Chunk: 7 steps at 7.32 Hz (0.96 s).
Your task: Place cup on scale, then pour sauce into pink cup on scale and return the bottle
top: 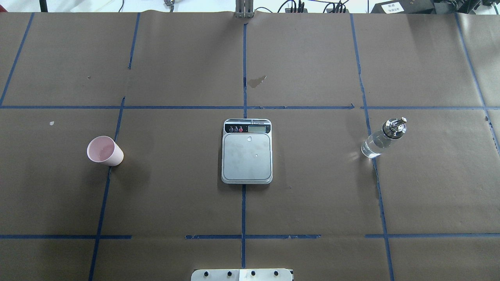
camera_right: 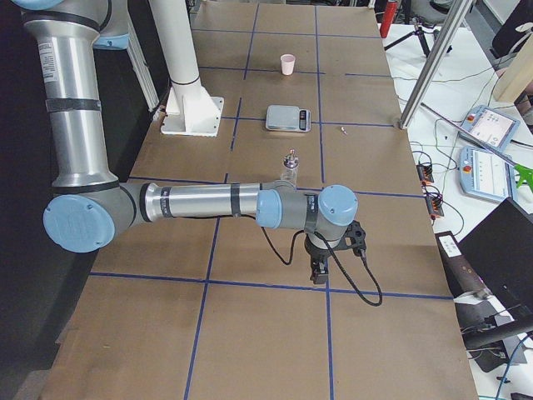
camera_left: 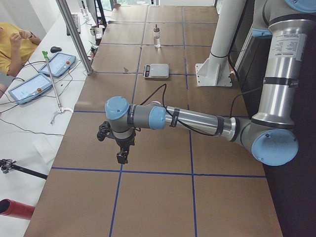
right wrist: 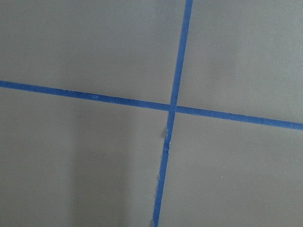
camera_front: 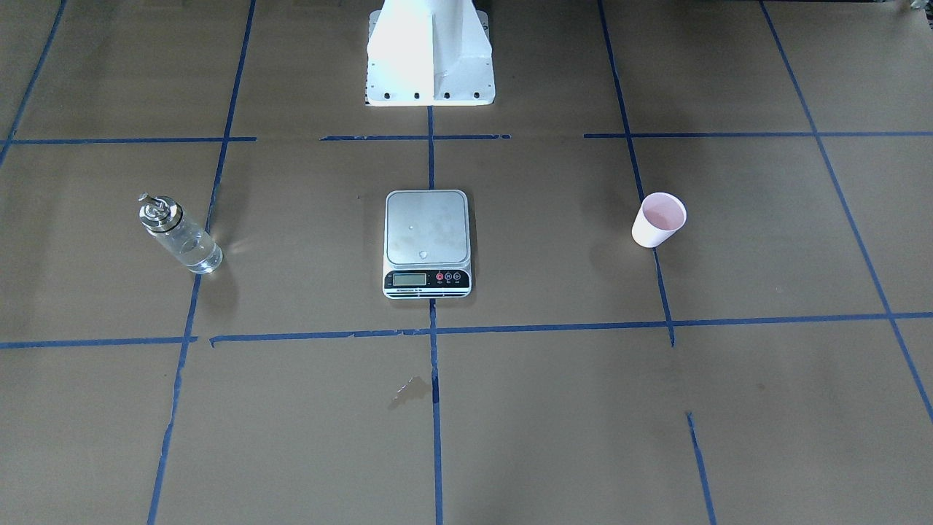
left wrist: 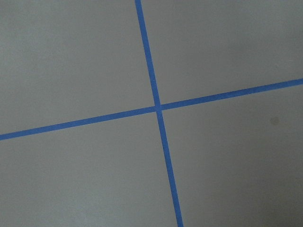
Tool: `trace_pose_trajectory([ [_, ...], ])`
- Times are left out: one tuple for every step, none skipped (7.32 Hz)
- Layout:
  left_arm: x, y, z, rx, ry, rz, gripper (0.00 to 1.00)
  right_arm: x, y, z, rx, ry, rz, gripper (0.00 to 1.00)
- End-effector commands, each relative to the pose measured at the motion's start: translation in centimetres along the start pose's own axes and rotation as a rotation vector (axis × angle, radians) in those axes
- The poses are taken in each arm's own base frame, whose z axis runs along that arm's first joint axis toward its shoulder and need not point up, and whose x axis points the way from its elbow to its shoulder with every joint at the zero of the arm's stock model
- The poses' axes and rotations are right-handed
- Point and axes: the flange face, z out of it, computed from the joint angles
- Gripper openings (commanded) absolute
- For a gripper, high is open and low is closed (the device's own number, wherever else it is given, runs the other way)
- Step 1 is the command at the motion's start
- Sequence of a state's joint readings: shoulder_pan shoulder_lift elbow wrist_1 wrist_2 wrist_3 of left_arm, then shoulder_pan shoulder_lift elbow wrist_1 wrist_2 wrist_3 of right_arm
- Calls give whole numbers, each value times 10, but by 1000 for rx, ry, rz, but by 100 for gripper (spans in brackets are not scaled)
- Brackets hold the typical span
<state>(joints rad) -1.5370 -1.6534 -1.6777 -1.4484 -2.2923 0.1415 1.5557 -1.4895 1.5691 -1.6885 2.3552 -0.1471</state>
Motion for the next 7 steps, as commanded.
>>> trace_pose_trajectory([
  [11, -7, -14, 51, -6, 39, 100, 3, 4, 2, 0, 0, 3, 100],
  [16, -10, -20, 68, -7, 52, 100, 4, 5, 3, 0, -3, -5, 100],
  [25, -17, -28, 87, -6, 72, 100, 8, 12, 8, -10, -1, 2, 100],
  [33, -27, -33, 100, 22, 84, 100, 9, 13, 11, -15, -5, 13, 100],
  [44, -31, -38, 139, 28, 127, 100, 11, 13, 14, -21, -2, 15, 100],
  [82, -37, -13, 111, 141, 154, 100, -1, 7, 3, 2, -8, -6, 100],
  [122, -44, -5, 109, 188, 104, 100, -6, 10, -1, 10, -10, -9, 100],
])
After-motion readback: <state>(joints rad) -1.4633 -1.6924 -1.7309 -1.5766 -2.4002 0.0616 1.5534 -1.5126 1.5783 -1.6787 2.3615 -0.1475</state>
